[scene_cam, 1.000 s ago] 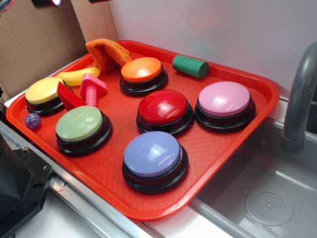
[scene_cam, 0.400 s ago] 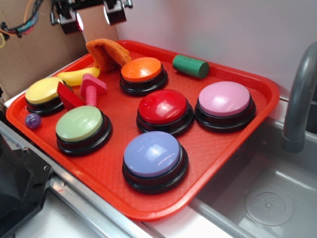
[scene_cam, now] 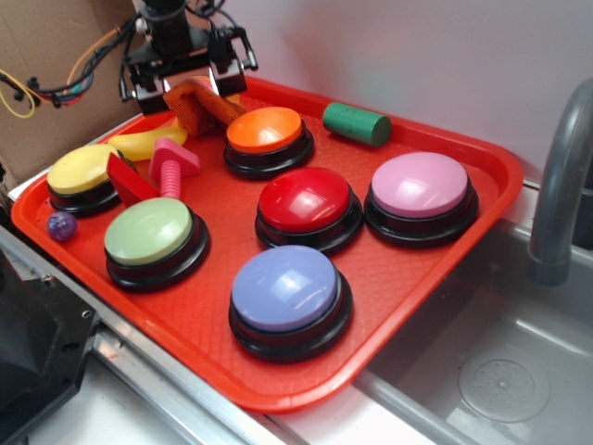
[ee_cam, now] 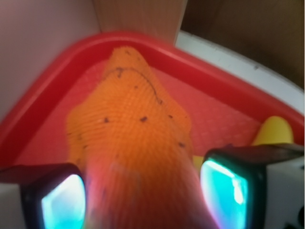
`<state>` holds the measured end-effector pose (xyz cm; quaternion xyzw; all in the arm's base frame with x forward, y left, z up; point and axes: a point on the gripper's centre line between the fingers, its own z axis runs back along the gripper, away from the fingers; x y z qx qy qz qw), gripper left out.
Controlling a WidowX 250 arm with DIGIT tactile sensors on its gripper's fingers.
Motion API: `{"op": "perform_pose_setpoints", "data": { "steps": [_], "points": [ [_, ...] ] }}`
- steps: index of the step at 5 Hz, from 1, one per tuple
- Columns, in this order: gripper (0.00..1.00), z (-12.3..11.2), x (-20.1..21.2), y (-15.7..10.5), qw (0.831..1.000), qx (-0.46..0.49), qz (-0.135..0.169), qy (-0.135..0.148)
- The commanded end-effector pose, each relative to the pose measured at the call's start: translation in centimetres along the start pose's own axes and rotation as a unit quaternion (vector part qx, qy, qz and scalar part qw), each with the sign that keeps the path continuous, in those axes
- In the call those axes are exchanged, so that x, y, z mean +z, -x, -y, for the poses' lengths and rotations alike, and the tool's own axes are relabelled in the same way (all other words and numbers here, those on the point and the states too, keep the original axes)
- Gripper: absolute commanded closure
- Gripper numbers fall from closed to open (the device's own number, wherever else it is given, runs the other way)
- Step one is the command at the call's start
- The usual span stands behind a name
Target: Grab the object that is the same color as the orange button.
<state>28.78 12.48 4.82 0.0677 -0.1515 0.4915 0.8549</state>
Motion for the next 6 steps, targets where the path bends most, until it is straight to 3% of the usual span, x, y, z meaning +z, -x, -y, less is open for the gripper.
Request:
{"op": "perform_pose_setpoints", "data": {
  "steps": [1, 3, 4, 6],
  "points": [
    [1.00, -0.4, 0.0, -1.2, 1.000, -0.007, 0.011, 0.010],
    [1.00, 0.0, 3.9, -1.3, 0.997, -0.072, 0.018, 0.035],
    [1.00, 0.1, 6.7, -1.0, 0.988, -0.144, -0.014, 0.057],
    [1.00, -0.5, 11.7, 3.6, 0.943, -0.308, -0.072, 0.101]
  ]
}}
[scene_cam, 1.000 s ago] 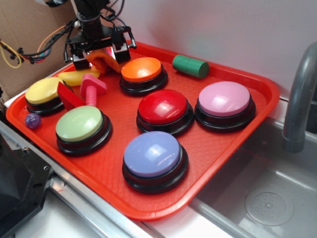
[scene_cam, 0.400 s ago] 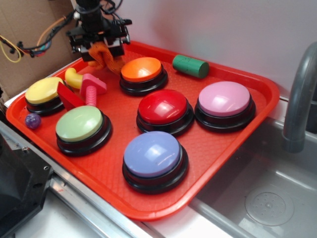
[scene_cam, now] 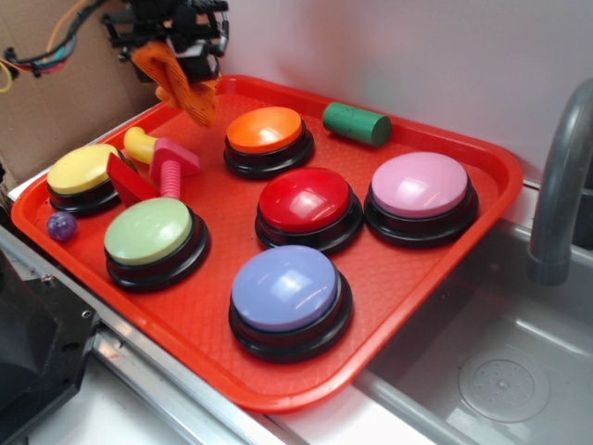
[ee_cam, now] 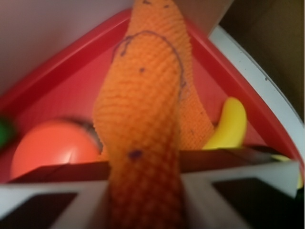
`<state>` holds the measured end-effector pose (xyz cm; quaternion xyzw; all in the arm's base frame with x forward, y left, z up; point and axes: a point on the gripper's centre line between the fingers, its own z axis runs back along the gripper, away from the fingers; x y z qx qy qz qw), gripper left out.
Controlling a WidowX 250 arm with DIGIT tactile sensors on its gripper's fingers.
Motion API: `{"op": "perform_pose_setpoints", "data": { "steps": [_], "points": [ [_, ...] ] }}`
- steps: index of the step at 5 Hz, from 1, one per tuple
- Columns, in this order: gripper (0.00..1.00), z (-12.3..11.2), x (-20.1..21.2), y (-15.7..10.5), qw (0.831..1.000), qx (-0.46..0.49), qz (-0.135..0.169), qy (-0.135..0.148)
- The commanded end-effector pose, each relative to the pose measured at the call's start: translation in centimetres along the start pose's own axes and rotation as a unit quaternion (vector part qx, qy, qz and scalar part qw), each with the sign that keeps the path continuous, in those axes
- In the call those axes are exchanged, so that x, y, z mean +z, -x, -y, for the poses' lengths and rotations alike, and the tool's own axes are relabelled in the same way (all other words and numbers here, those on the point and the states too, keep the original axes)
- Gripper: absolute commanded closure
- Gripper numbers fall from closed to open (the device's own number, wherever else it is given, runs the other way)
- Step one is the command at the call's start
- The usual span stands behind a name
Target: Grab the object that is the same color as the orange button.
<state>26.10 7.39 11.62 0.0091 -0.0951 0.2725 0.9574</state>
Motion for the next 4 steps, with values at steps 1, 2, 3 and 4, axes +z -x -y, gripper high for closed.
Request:
{"op": "perform_pose_setpoints", "data": {
  "steps": [1, 2, 3, 4],
  "points": [
    [1.00, 0.2, 4.0, 4.2, 0.987, -0.150, -0.031, 0.047],
    [1.00, -0.1, 4.5, 6.8, 0.977, -0.200, -0.053, 0.053],
    [1.00, -0.6, 4.7, 8.8, 0.970, -0.230, -0.053, 0.059],
    [1.00, -1.7, 5.2, 9.2, 0.972, -0.221, -0.061, 0.049]
  ]
}}
